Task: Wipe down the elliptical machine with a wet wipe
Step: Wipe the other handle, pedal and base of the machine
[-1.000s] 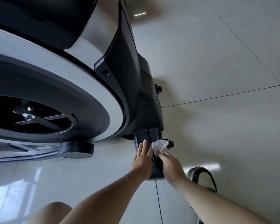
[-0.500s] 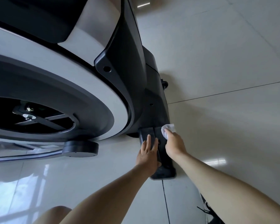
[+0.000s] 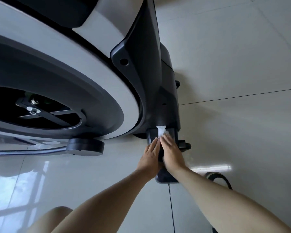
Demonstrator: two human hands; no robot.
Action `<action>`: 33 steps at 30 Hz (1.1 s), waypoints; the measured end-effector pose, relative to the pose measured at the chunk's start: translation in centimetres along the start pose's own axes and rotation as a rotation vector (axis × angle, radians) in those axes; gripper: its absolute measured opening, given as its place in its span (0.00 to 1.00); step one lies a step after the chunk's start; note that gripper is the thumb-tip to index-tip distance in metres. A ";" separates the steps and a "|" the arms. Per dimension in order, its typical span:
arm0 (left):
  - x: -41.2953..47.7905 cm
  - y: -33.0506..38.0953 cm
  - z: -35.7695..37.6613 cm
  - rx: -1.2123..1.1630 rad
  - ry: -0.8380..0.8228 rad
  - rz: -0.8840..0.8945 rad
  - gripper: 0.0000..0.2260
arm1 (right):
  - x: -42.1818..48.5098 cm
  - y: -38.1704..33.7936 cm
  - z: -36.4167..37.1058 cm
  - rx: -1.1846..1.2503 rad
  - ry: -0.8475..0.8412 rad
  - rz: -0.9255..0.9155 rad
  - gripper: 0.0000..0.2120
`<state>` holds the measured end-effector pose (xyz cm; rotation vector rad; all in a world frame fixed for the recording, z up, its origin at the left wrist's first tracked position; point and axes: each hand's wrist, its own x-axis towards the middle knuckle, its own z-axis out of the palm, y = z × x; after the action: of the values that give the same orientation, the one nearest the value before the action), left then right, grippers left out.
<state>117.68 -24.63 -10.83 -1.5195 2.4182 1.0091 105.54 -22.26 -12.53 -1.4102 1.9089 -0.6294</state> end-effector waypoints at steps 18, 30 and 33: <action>0.6 -1.6 1.9 -0.491 0.224 -0.177 0.26 | 1.0 0.3 -0.8 0.147 0.003 -0.034 0.27; 8.3 -0.4 0.2 -0.715 0.304 -0.610 0.18 | 1.1 0.3 -0.7 0.136 -0.076 -0.009 0.31; 6.7 -0.5 1.3 -0.721 0.272 -0.537 0.22 | 1.1 0.6 -1.0 0.128 -0.068 0.031 0.32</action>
<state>114.47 -29.08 -14.85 -2.4787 1.6370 1.7076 104.17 -23.13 -12.54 -1.3026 1.8015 -0.6681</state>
